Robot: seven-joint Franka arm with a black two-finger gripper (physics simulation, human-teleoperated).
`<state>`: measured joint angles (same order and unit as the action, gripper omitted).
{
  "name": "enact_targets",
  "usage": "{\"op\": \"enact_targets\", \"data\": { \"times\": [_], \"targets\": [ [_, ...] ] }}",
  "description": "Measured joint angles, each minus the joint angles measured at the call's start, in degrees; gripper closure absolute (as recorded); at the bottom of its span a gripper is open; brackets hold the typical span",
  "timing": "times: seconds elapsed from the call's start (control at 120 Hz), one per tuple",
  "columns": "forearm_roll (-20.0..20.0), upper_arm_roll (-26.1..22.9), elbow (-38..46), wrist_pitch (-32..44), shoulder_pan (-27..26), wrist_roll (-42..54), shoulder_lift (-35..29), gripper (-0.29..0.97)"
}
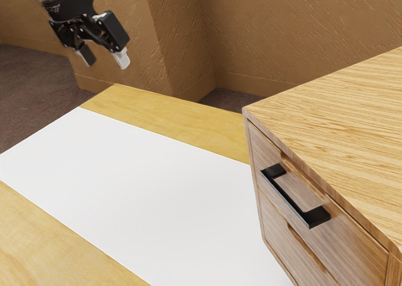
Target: Pull the drawer handle with one arm to open the drawer
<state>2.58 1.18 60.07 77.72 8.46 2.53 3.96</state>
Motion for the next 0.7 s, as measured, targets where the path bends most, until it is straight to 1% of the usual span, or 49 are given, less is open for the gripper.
{"op": "enact_targets", "data": {
  "times": [0.142, 0.242, 0.317, 0.383, 0.408, 0.458, 0.492, 0.542, 0.608, 0.633, 0.7],
  "targets": [
    [-0.61, 0.2, -0.18, -0.62, 0.02, 0.23, 1.29, 0.0],
    [-0.74, 0.1, -0.28, -2.68, 0.54, 0.4, 1.63, 0.0],
    [-1.17, -0.01, -0.53, -4.38, -1.55, 0.94, 2.02, 0.0],
    [-1.14, -0.16, -0.05, -4.41, -3.88, 4.45, 1.74, 0.0],
    [-1.11, -0.34, 2.53, -3.32, -4.52, 6.55, 0.25, 0.0],
    [-1.52, -0.81, 13.13, 1.22, -5.92, 11.57, -6.75, 0.0],
    [-3.92, -1.71, 17.67, 3.62, -6.78, 14.61, -9.98, 0.0],
    [-7.0, -2.78, 21.8, 6.49, -9.01, 18.48, -13.12, 0.0],
    [-9.71, -4.53, 30.76, 11.77, -10.76, 23.57, -19.06, 0.0],
    [-9.82, -4.92, 32.47, 13.63, -11.13, 26.0, -20.1, 0.0],
    [-8.45, -6.47, 34.66, 17.69, -11.77, 33.61, -21.43, 0.0]
  ]
}}
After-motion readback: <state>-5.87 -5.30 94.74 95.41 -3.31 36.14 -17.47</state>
